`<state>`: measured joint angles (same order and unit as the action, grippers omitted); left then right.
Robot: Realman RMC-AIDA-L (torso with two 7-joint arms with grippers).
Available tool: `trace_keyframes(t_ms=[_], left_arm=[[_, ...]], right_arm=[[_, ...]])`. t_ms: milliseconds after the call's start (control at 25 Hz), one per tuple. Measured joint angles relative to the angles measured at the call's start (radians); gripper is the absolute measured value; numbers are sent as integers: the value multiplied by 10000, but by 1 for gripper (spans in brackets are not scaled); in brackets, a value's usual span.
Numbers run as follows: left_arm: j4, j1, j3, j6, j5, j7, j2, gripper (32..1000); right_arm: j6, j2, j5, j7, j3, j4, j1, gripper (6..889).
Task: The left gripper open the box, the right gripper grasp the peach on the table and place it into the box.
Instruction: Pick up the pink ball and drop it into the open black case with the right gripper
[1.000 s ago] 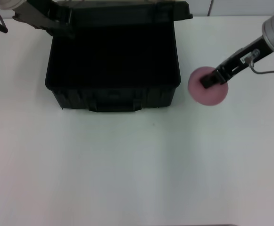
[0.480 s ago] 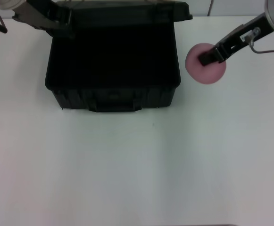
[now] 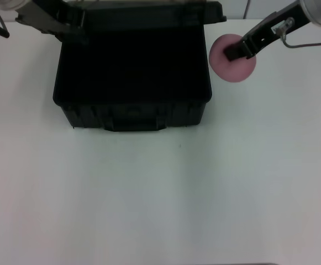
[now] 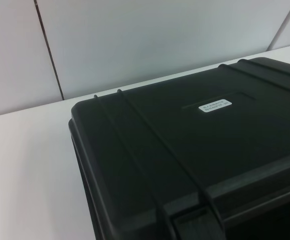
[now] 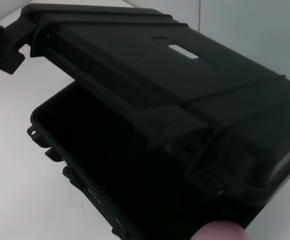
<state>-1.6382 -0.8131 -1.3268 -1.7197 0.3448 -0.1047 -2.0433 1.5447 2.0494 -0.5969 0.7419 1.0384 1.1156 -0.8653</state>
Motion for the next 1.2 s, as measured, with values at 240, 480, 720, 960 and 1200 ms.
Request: trace_keyframes(t_ms=[240, 480, 720, 960, 1200], left_arm=[[0, 0, -1, 0, 0, 4, 1, 381], [-1, 0, 11, 0, 0, 5, 0, 382], [-1, -2, 30, 0, 1, 5, 0, 382], [-1, -8, 31, 0, 3, 5, 0, 381], [-1, -14, 31, 0, 3, 5, 0, 381]], right_arm=[[-342, 32, 3, 198, 25, -437, -134, 43], [-822, 68, 0, 469, 45, -967, -214, 43], [-1389, 114, -8, 760, 48, -1441, -266, 44], [-1735, 123, -181, 981, 63, -2004, -425, 44], [-2039, 123, -230, 1041, 209, -2206, -495, 44]])
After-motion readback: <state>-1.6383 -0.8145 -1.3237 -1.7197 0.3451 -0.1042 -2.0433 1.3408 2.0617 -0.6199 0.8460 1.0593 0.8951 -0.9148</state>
